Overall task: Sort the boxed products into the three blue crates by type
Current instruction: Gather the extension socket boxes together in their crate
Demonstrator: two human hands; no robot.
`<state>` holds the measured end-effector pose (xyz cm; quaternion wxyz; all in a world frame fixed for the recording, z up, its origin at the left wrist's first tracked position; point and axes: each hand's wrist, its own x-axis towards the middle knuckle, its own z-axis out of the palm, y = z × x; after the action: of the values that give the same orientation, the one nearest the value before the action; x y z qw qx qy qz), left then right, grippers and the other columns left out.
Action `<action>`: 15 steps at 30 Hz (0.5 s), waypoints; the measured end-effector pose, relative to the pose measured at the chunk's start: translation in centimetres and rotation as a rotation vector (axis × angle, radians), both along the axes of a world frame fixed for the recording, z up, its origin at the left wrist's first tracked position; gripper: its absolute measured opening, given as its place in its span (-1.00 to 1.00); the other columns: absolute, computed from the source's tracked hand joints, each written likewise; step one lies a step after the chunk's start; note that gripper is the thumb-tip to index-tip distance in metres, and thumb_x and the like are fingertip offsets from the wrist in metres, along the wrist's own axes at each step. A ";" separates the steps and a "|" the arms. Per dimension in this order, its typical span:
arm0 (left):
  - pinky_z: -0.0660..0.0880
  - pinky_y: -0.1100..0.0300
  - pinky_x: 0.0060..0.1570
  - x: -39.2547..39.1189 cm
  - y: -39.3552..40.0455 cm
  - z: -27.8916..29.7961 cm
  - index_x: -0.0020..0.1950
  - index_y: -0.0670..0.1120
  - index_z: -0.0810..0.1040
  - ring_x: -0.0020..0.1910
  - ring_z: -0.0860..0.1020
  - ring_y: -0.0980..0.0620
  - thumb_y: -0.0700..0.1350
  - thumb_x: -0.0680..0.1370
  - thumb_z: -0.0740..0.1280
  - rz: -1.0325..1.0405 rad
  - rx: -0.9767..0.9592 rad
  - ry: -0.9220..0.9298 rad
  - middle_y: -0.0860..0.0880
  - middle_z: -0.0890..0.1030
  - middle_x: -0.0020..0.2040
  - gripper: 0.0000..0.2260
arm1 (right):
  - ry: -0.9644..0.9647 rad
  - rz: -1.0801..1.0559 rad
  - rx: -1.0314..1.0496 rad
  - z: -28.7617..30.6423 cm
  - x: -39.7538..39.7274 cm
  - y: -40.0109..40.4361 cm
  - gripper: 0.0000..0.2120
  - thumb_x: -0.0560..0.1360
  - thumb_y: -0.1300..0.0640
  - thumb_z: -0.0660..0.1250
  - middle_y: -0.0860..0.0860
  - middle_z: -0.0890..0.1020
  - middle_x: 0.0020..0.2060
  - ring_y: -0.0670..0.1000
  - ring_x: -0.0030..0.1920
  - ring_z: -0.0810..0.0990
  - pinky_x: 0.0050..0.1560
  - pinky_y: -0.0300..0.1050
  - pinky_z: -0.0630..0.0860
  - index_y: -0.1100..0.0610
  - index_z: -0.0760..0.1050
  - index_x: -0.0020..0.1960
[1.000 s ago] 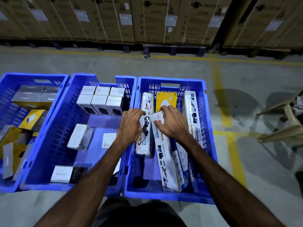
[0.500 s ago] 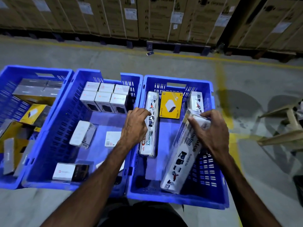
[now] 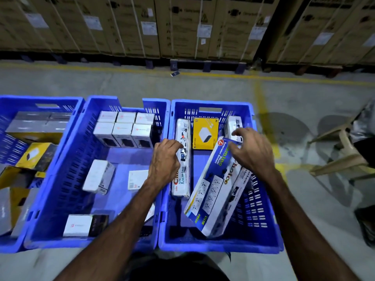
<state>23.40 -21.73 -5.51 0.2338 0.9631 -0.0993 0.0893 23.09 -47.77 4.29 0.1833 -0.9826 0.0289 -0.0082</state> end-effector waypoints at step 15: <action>0.45 -0.01 0.16 0.3 0.1 -0.9 0.15 -0.10 0.66 0.09 0.53 0.00 -0.43 0.46 0.35 0.013 0.001 -0.005 -0.01 0.69 0.10 -0.64 | 0.083 0.246 -0.352 -9.1 15.5 7.0 -0.32 0.43 0.09 0.58 0.14 0.42 0.33 0.19 0.32 0.48 0.19 0.21 0.54 0.11 0.37 0.46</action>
<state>23.66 -21.68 -6.42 0.2325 0.9635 -0.0940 0.0933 38.63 -40.80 -4.77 0.0072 -0.9951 -0.0853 0.0499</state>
